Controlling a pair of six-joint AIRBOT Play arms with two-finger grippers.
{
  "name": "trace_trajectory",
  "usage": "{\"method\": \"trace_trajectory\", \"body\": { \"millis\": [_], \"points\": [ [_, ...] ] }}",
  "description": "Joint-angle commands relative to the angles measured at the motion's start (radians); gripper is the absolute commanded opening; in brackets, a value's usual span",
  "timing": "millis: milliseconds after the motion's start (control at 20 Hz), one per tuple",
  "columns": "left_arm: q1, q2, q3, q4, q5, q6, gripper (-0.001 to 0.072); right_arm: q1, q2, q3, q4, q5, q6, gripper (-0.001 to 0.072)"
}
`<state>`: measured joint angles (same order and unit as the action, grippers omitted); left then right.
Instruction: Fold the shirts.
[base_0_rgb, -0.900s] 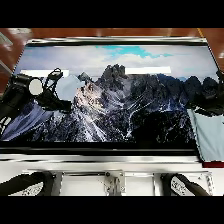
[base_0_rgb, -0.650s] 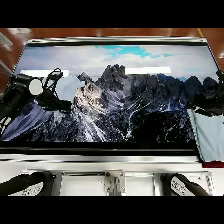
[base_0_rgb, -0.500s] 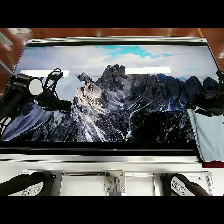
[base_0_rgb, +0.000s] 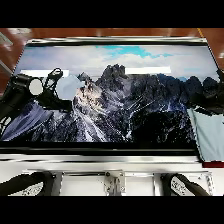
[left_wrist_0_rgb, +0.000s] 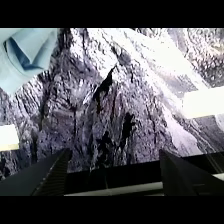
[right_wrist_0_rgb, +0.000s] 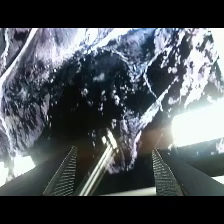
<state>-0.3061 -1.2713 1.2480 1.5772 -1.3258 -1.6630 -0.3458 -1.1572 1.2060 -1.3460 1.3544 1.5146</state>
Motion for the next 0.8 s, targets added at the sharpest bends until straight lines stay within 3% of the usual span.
{"method": "trace_trajectory", "body": {
  "millis": [0,200,250,350,550,750],
  "points": [
    [0.000,-0.005,0.000,-0.002,0.069,0.000,0.0644,0.000,0.000,0.001,0.005,-0.062,0.000,0.0593],
    [0.009,-0.023,0.000,0.079,0.081,0.005,0.0661,0.001,0.000,0.001,0.019,-0.106,0.000,0.0592],
    [0.029,-0.037,0.011,0.129,0.090,-0.022,0.0720,0.001,-0.001,0.001,0.022,-0.107,0.000,0.0592],
    [0.130,-0.100,0.072,0.148,0.096,-0.021,0.0720,0.001,-0.005,0.001,0.022,-0.106,0.000,0.0592],
    [0.365,-0.307,0.253,0.050,0.108,0.002,0.0720,0.001,-0.016,0.001,0.029,-0.097,0.000,0.0592],
    [0.440,-0.495,0.358,-0.012,0.110,0.016,0.0720,0.001,-0.036,0.001,0.032,-0.100,0.000,0.0592]
  ]
}}
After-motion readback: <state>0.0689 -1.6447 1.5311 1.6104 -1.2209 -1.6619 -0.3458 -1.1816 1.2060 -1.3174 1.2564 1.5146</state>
